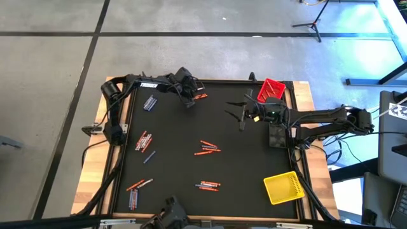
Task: Sort crayons
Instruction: Put the orange crayon into the red bin
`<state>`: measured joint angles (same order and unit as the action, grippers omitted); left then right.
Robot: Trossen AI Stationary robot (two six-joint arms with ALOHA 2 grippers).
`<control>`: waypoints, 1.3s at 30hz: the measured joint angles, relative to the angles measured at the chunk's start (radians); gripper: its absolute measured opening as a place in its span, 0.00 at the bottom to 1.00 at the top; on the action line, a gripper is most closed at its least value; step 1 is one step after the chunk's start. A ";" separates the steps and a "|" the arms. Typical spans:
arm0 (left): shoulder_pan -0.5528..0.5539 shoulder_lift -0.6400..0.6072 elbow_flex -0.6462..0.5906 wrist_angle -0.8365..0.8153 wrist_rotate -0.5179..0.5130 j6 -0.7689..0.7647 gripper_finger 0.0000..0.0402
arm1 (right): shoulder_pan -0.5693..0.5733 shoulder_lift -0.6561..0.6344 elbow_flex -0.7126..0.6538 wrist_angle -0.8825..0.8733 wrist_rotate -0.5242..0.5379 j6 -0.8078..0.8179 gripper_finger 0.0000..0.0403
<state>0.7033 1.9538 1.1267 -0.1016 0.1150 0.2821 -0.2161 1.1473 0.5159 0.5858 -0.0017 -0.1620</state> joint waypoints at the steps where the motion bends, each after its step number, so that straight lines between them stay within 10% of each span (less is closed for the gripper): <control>1: 0.001 0.002 0.000 0.003 0.000 0.000 0.32 | 0.000 0.000 0.000 0.001 0.000 0.000 0.41; 18: -0.001 0.019 0.000 -0.026 -0.016 0.017 0.31 | 0.000 0.000 0.000 0.003 -0.001 0.000 0.41; 30: -0.002 0.018 0.000 -0.040 -0.012 0.043 0.03 | 0.000 0.000 0.000 0.003 -0.001 -0.001 0.41; 39: -0.023 0.015 0.000 -0.039 -0.036 0.071 0.03 | 0.000 0.000 0.001 -0.011 -0.001 -0.001 0.41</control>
<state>0.6799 1.9690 1.1271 -0.1408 0.0785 0.3527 -0.2161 1.1474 0.5167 0.5750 -0.0029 -0.1627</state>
